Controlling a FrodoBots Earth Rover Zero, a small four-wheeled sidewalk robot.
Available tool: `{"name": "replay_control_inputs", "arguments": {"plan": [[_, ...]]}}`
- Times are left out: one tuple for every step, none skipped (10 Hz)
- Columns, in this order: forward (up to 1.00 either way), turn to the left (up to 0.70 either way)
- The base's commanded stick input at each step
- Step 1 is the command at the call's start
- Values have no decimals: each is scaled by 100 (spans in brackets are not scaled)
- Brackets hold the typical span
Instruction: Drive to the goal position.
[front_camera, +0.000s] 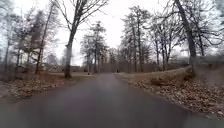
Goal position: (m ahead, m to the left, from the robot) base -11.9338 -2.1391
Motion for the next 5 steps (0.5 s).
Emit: {"name": "replay_control_inputs", "arguments": {"plan": [[100,0],[100,0],[100,0],[100,0],[100,0]]}}
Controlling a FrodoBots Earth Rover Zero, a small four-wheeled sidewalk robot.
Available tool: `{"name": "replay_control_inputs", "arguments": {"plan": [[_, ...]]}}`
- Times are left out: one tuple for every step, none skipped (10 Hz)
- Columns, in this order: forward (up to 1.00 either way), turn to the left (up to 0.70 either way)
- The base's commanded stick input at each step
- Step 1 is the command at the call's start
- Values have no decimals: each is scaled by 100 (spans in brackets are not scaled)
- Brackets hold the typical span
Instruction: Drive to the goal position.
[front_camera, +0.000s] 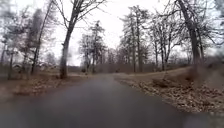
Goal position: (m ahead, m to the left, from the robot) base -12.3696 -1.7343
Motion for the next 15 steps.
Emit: {"name": "replay_control_inputs", "arguments": {"plan": [[100,23],[100,40],[100,40],[100,40],[100,40],[100,40],[100,40],[100,0],[100,0],[100,0],[100,0],[100,0],[100,0],[100,0],[100,0]]}}
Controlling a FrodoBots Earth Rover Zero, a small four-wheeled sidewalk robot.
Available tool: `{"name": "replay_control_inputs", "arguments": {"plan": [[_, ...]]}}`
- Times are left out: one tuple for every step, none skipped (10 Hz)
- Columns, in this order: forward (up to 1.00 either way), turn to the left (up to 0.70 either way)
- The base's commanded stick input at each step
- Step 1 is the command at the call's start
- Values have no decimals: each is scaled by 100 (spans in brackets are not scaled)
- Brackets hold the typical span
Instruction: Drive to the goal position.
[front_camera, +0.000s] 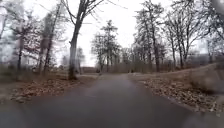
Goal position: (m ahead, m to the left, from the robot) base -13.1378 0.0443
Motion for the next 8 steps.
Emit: {"name": "replay_control_inputs", "arguments": {"plan": [[100,0],[100,0],[100,0],[100,0],[100,0],[100,0],[100,0],[100,0]]}}
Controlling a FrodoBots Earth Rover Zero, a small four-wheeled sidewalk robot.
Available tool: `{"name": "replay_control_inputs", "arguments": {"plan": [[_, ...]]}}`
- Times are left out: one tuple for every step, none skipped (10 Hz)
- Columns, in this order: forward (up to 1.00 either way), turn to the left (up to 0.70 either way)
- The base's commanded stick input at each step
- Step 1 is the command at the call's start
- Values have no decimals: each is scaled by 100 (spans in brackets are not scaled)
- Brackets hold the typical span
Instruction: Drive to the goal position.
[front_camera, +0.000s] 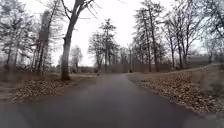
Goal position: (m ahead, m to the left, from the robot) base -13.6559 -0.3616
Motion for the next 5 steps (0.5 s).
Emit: {"name": "replay_control_inputs", "arguments": {"plan": [[100,0],[100,0],[100,0],[100,0],[100,0]]}}
